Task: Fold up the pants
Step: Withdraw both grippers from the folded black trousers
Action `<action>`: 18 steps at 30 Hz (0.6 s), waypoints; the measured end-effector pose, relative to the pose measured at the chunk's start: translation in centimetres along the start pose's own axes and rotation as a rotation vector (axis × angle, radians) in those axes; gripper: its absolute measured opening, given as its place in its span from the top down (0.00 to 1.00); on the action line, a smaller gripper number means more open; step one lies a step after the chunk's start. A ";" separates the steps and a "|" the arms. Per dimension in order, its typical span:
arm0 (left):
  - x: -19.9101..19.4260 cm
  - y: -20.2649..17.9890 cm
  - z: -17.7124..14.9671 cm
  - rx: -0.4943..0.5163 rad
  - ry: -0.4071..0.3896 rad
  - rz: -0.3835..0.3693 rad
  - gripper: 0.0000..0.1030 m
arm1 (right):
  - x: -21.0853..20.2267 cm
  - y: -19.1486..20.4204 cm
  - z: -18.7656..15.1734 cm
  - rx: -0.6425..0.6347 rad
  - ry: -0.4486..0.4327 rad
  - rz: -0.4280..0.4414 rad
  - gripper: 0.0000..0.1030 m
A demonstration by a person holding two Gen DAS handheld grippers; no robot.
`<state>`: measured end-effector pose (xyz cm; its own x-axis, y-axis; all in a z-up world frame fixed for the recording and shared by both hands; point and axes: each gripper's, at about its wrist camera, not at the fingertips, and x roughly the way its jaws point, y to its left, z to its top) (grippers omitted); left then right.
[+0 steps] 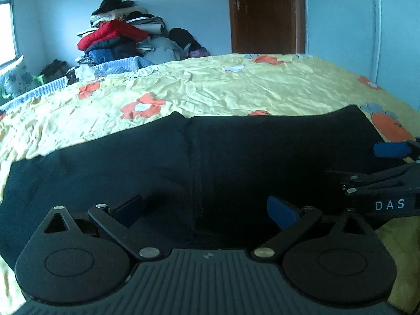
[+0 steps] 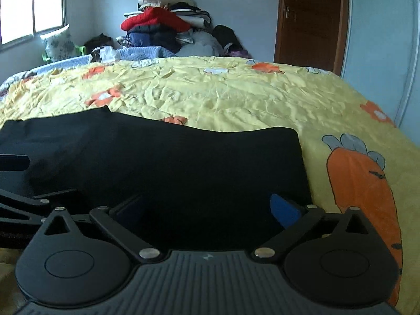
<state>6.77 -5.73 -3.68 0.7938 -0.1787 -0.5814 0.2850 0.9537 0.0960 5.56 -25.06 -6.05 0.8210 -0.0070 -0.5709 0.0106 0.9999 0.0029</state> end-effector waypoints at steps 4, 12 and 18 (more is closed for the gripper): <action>0.0 0.5 -0.2 -0.029 -0.008 -0.018 0.00 | -0.1 -0.3 -0.1 0.011 -0.001 0.006 0.00; -3.9 2.3 -1.4 -0.005 -0.069 0.056 0.00 | -2.7 0.8 -0.9 0.111 0.002 -0.016 0.00; -6.8 5.4 -3.3 -0.053 -0.075 0.092 0.00 | -5.3 4.3 -2.2 0.067 0.015 0.034 0.00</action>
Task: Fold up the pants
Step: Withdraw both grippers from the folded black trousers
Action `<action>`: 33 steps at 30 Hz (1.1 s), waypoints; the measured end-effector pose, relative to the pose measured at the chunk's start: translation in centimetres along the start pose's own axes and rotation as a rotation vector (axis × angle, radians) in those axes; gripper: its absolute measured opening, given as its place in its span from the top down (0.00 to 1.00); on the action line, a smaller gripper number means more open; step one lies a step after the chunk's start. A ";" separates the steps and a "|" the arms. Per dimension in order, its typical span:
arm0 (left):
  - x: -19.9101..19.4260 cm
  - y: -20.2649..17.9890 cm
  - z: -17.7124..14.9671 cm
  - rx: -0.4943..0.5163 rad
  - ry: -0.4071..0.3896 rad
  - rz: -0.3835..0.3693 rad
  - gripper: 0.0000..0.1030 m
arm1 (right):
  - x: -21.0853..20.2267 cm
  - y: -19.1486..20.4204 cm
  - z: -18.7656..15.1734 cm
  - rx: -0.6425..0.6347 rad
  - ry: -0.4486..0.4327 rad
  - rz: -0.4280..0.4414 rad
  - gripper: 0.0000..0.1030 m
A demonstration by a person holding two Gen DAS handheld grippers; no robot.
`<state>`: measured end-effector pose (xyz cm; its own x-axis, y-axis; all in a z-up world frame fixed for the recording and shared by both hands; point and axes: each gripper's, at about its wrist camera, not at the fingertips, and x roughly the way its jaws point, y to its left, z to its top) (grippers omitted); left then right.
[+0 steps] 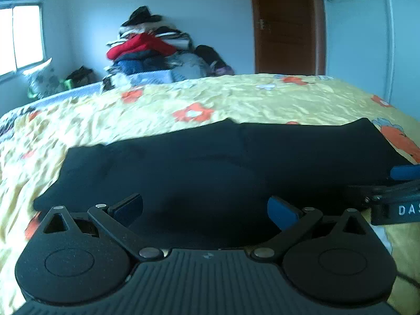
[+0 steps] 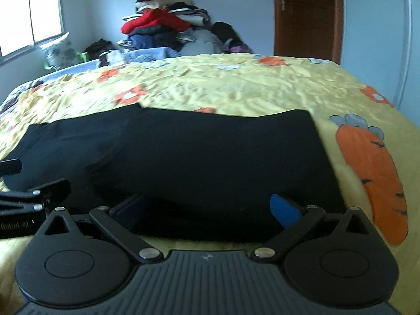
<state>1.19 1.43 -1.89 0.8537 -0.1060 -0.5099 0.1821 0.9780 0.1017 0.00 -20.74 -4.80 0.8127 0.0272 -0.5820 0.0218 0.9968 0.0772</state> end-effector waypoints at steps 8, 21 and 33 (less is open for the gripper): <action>-2.8 4.9 -1.4 -0.085 0.010 0.079 0.00 | -2.5 3.6 -1.6 -0.054 0.008 0.061 0.00; -3.4 8.9 -2.5 -0.138 0.097 0.177 0.00 | -3.6 3.4 -2.3 0.023 0.111 0.084 0.00; -2.7 8.3 -3.2 -0.123 0.128 0.194 0.00 | -3.3 3.2 -2.4 -0.022 0.067 0.054 0.00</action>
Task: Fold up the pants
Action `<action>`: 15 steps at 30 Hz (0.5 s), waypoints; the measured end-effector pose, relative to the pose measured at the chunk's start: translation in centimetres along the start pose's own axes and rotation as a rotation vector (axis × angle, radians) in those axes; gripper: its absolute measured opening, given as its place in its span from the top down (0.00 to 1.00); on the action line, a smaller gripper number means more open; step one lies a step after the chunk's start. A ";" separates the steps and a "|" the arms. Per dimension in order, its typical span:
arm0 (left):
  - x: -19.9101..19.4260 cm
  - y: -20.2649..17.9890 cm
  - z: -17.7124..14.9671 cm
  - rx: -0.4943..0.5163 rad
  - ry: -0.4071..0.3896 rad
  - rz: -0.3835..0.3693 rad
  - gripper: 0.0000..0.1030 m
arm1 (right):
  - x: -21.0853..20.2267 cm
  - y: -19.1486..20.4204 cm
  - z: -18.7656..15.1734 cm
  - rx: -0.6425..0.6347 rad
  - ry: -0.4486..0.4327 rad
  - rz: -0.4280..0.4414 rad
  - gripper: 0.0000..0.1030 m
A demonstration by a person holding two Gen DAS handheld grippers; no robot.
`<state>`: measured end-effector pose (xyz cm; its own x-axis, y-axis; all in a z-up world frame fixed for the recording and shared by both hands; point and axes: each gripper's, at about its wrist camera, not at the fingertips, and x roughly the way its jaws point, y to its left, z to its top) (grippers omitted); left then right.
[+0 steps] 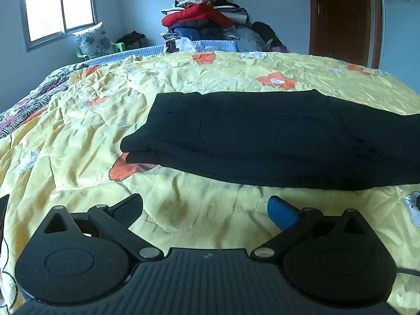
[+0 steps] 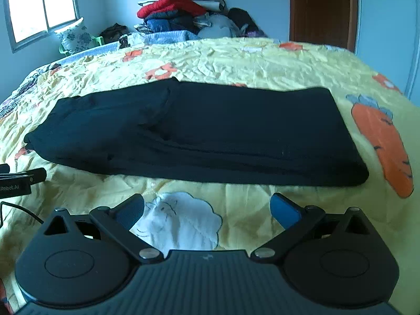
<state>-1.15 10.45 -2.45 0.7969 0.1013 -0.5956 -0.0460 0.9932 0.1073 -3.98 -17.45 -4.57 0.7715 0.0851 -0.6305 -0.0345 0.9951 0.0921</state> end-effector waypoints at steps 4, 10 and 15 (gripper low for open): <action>0.3 -0.1 -0.2 0.001 0.017 0.008 0.00 | -1.2 2.0 0.4 -0.125 -0.070 0.019 0.00; 0.6 -0.2 -0.4 0.009 0.025 0.015 0.00 | -2.0 6.1 0.8 -0.370 -0.157 0.014 0.00; 0.6 -0.2 -0.8 0.008 0.015 0.014 0.00 | -1.6 7.9 0.2 -0.470 -0.163 -0.018 0.00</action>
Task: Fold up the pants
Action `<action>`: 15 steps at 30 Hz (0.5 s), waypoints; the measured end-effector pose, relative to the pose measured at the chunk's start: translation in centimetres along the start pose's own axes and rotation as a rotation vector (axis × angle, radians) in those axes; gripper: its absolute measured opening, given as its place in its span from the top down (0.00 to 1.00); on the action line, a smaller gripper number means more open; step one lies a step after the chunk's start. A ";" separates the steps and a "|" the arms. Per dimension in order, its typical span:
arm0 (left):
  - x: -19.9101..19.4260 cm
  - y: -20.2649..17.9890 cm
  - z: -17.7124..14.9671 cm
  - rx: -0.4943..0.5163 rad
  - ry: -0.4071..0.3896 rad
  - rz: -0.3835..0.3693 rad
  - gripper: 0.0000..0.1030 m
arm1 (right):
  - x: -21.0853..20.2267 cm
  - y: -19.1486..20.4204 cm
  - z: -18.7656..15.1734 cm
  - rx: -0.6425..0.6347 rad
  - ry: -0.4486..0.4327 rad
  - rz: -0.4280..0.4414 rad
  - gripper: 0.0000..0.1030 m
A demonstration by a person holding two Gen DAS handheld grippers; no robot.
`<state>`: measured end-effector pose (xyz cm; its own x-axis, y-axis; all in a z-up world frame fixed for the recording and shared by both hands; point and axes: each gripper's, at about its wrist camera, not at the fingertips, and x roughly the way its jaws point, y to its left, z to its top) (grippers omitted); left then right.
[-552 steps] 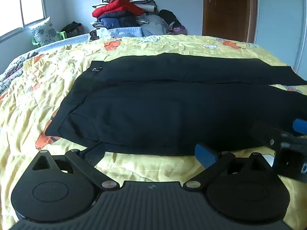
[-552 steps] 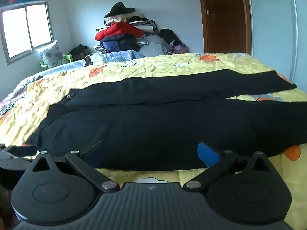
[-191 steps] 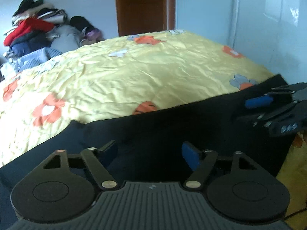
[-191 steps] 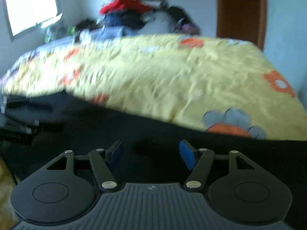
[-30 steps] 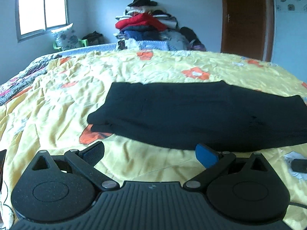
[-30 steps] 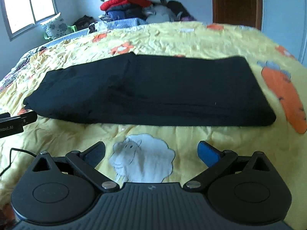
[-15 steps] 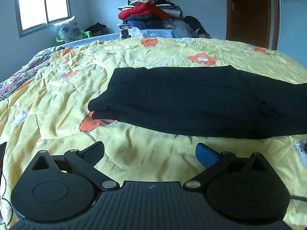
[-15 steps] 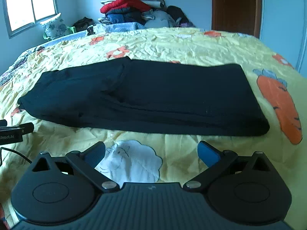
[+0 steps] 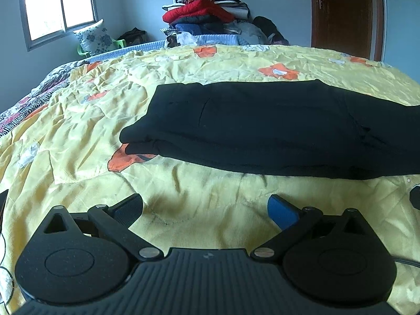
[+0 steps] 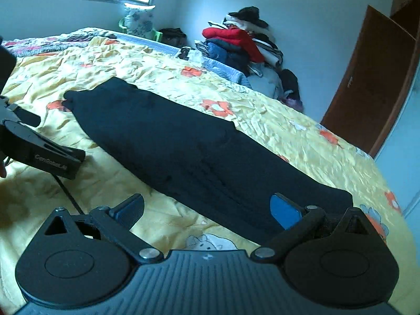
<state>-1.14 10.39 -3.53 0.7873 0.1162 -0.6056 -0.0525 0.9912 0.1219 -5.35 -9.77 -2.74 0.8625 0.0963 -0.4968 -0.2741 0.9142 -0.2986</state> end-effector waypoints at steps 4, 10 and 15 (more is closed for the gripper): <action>-0.1 -0.3 -0.2 0.010 -0.016 0.010 0.00 | 0.4 0.0 0.8 0.018 -0.012 0.040 0.00; -0.2 -0.6 -0.3 0.021 -0.028 0.015 0.00 | 2.1 0.2 0.9 0.053 0.034 0.039 0.00; -0.1 -0.3 -0.3 0.003 -0.023 0.005 0.00 | 2.9 -0.4 -1.2 0.115 0.105 0.055 0.00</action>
<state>-1.44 10.08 -3.75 0.8008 0.1194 -0.5869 -0.0542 0.9904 0.1275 -3.27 -10.36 -5.07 0.7967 0.1113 -0.5941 -0.2639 0.9483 -0.1762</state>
